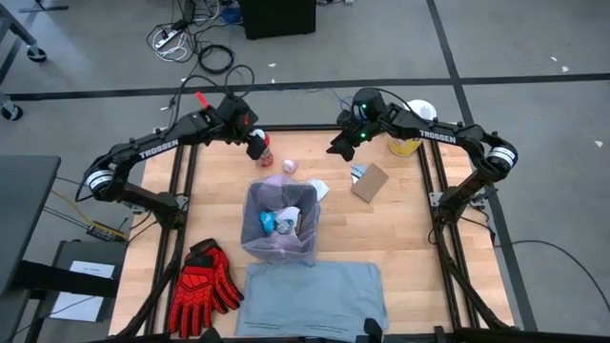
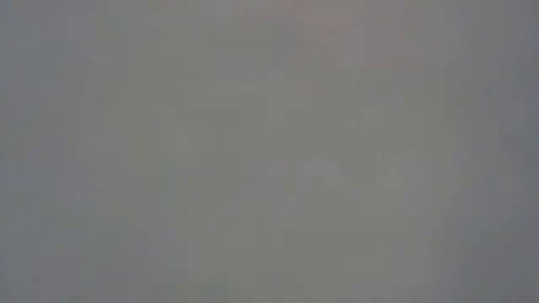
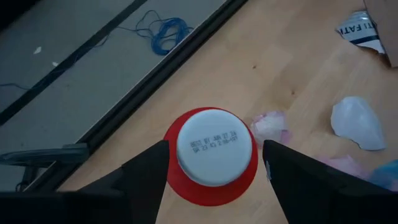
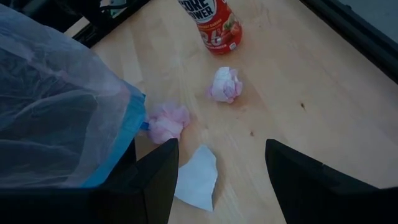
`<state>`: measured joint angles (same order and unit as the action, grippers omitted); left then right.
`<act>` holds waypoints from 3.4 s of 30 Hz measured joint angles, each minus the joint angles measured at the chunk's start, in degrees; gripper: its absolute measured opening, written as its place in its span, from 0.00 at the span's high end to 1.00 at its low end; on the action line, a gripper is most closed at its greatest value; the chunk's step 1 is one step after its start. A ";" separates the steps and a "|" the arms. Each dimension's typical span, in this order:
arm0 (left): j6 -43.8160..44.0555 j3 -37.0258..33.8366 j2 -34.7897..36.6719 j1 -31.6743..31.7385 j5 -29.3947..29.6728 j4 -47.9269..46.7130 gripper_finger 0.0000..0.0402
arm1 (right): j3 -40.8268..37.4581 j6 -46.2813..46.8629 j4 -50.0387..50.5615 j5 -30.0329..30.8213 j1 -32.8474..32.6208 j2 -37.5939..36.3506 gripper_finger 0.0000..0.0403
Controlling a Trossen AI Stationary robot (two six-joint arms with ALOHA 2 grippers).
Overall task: Place trash/remove bag and relplace
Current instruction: Put the red bottle into the trash bin
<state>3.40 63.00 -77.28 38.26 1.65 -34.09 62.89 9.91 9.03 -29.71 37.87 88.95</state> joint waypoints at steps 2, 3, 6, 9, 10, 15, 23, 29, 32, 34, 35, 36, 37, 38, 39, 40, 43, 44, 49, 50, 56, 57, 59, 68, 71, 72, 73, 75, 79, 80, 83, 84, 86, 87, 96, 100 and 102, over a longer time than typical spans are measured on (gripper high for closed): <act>-0.01 -0.02 0.00 -0.02 -0.02 0.08 0.31 | 0.00 0.06 -0.14 0.00 0.00 0.00 0.44; -0.02 -0.02 0.00 -0.01 0.06 0.17 0.31 | 0.00 0.09 -0.15 0.00 0.00 0.00 0.44; -0.03 -0.02 -0.02 0.01 0.23 0.49 0.31 | 0.00 0.09 -0.18 0.00 0.00 0.00 0.44; 0.49 -0.02 -0.25 0.02 0.28 0.52 0.32 | 0.00 0.09 -0.21 0.02 0.00 0.00 0.44; 1.02 -0.02 -0.55 0.02 0.23 0.63 0.32 | 0.00 0.09 -0.28 0.02 0.00 0.00 0.44; 1.62 -0.02 -2.99 0.04 0.13 0.97 0.34 | 0.00 0.41 -0.32 0.00 0.00 0.00 0.44; 2.29 -0.02 -4.02 0.04 0.17 2.68 0.42 | 0.00 1.09 -0.22 -0.31 0.00 0.00 0.44; 2.60 -0.02 -4.02 0.04 0.16 3.09 0.54 | 0.00 1.07 -0.19 -0.35 0.00 0.00 0.46; 2.63 -0.02 -4.02 0.04 0.15 3.09 0.54 | 0.00 1.05 -0.21 -0.44 0.00 0.00 0.47; 2.63 -0.02 -4.02 0.04 0.15 3.08 0.54 | 0.00 1.00 -0.23 -0.48 0.00 0.00 0.47; 2.65 -0.02 -4.02 0.04 0.15 3.08 0.54 | 0.00 1.00 -0.23 -0.48 0.00 0.00 0.47; 2.68 -0.02 -4.02 0.04 0.15 3.09 0.54 | 0.00 1.00 -0.23 -0.48 0.00 0.00 0.47; 2.80 0.03 -4.02 0.04 0.15 3.02 0.54 | 0.00 1.00 -0.21 -0.48 0.00 0.00 0.47; 3.06 0.24 -4.02 0.04 0.11 2.74 0.54 | 0.00 0.98 -0.23 -0.48 0.00 0.00 0.47; 3.33 0.71 -4.06 0.04 -0.24 2.19 0.54 | 0.00 0.98 -0.21 -0.48 0.00 0.00 0.47; 3.60 1.41 -4.10 0.03 -0.71 1.68 0.54 | 0.00 0.98 -0.23 -0.48 0.00 0.00 0.47; 4.30 4.77 -4.11 -0.04 -1.16 1.98 0.54 | 0.00 0.97 -0.23 -0.48 0.00 0.00 0.47; 4.40 6.22 -4.11 -0.04 -1.15 1.79 0.54 | 0.00 0.96 -0.23 -0.48 0.00 0.00 0.47; 4.44 16.40 -4.11 -0.16 -1.05 -5.28 0.54 | 0.00 0.94 -0.21 -1.79 0.00 0.00 0.47; 4.44 18.97 -4.09 -0.34 -1.05 -7.39 0.54 | 0.00 0.92 -0.23 -2.05 0.00 0.00 0.47; 1.78 34.67 -4.09 -1.28 -2.84 -21.01 0.54 | 0.00 0.71 -0.18 -3.16 -0.02 0.00 0.47; 1.97 37.35 -4.06 -1.41 -3.31 -22.84 0.54 | 0.00 0.66 -0.14 -3.37 -0.02 0.00 0.47; 3.60 42.40 -4.02 -2.08 -4.43 -25.88 0.54 | 0.00 0.76 0.13 -3.58 -0.08 0.00 0.47; 12.12 55.05 -3.95 -10.54 -4.75 -32.18 0.54 | 0.00 -1.11 1.64 -4.55 -2.09 0.00 0.47; 14.79 55.47 -4.00 -15.24 -4.90 -32.26 0.54 | 0.00 -1.82 2.05 -4.55 -3.19 0.00 0.47; 15.06 55.47 -4.00 -16.83 -5.68 -32.52 0.54 | 0.00 -2.03 2.05 -4.52 -3.55 0.00 0.47; 15.17 55.47 -4.00 -18.35 -6.54 -32.96 0.54 | 0.00 -2.08 2.11 -4.53 -3.90 0.00 0.47; 15.32 55.47 -4.04 -21.24 -7.68 -33.85 0.54 | 0.00 -2.08 2.41 -4.54 -4.62 0.00 0.47; 15.76 55.47 -4.04 -26.31 -8.10 -33.65 0.54 | 0.00 -1.97 2.89 -4.05 -6.05 0.00 0.47; 15.77 55.47 -4.04 -27.36 -7.91 -33.77 0.54 | 0.00 -1.48 2.89 -3.44 -6.45 0.00 0.47; 15.12 55.47 -4.39 -30.58 -7.22 -35.10 0.54 | 0.00 0.02 2.82 -2.27 -7.53 0.00 0.47; 14.98 55.47 -4.58 -31.72 -6.29 -36.24 0.54 | 0.00 0.58 2.83 -1.72 -7.89 0.00 0.47; 14.11 55.19 -5.34 -33.58 -3.88 -39.43 0.54 | 0.00 2.07 2.82 -0.44 -8.65 0.00 0.47; 13.79 54.78 -5.69 -34.45 -2.77 -40.79 0.54 | 0.00 3.18 2.76 0.26 -9.01 0.00 0.47; 14.88 42.44 -6.32 -40.29 2.25 -41.76 0.53 | 0.00 10.08 -0.42 7.86 -13.34 -0.07 0.47; 14.88 36.16 -5.55 -40.89 5.69 -38.13 0.45 | 0.00 12.59 -1.92 10.25 -15.31 -1.01 0.47; 14.89 32.91 -4.90 -40.87 6.70 -35.15 0.41 | 0.00 12.76 -1.83 12.14 -16.38 -1.76 0.47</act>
<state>18.28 95.92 -82.18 -2.61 8.35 -69.24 62.89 22.68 7.20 -17.57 21.49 87.19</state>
